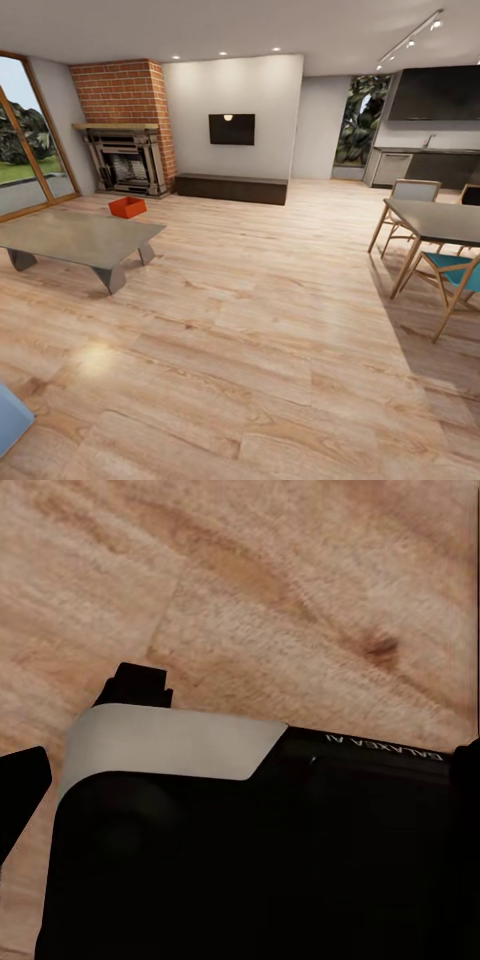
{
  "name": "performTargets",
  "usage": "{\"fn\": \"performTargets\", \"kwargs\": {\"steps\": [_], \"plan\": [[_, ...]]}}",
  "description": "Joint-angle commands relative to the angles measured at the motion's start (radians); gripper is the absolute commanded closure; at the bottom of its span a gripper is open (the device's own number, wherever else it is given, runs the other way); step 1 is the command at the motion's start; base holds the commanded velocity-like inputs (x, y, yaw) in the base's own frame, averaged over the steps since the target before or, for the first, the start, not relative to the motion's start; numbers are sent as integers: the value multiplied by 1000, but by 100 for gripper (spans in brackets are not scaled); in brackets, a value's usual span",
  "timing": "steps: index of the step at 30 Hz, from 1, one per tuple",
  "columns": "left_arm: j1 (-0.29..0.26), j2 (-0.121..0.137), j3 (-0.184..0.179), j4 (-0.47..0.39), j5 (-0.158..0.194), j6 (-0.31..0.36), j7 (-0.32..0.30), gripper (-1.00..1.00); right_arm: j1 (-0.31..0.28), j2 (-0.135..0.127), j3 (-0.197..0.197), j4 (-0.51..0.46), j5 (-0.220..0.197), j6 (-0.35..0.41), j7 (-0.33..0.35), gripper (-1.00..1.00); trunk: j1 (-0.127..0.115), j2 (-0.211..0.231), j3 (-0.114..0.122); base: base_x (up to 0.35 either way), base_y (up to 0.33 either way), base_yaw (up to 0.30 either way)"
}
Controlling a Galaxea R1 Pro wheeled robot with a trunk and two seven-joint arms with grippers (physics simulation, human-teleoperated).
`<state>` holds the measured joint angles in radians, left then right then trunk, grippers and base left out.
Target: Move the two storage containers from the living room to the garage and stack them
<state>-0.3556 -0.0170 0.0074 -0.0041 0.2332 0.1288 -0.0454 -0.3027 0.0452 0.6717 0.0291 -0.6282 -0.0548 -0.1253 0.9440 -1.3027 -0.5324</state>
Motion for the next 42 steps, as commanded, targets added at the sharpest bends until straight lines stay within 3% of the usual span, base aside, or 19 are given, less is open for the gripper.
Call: {"fn": "performTargets", "kwargs": {"steps": [1,42], "plan": [[0,0,0,0,8,5,-2,-100,-1,1,8,3,-8,-5,0,-100,1,0,-1,322,0,0],[0,0,0,0,8,5,-3,-100,-1,1,8,3,-8,-6,0,-100,1,0,-1,322,0,-2]]}}
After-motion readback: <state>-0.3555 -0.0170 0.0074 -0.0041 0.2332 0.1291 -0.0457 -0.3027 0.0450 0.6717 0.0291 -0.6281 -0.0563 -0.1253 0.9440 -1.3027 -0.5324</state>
